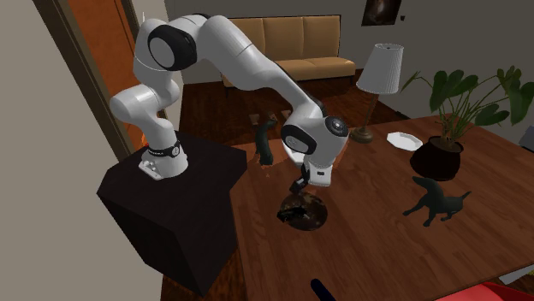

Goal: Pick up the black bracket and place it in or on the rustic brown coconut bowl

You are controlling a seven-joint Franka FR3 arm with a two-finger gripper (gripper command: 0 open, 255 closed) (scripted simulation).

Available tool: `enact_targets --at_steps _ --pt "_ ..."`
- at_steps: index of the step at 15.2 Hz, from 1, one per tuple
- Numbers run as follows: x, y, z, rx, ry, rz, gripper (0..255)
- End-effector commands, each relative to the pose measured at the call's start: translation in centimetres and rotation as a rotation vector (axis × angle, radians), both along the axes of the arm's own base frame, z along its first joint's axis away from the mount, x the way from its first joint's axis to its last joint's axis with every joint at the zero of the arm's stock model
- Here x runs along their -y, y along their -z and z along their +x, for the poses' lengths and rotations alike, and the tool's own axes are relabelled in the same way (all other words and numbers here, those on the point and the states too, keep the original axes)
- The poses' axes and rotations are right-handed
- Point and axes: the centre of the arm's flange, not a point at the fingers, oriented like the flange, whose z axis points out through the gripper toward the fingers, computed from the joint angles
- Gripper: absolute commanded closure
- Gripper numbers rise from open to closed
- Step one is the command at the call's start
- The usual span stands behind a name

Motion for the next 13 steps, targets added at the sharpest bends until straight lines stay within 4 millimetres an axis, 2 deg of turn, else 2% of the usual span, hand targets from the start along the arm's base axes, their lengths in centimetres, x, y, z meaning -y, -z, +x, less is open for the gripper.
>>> enact_targets --at_steps 1,4,5,13 --pt "0.0 0.03 0.01 0.0 0.0 0.0 0" --pt "0.0 0.02 0.0 0.0 0.0 0.0 0" --pt "0.0 0.02 0.0 0.0 0.0 0.0 255" --pt "0.0 0.02 0.0 0.0 0.0 0.0 255"
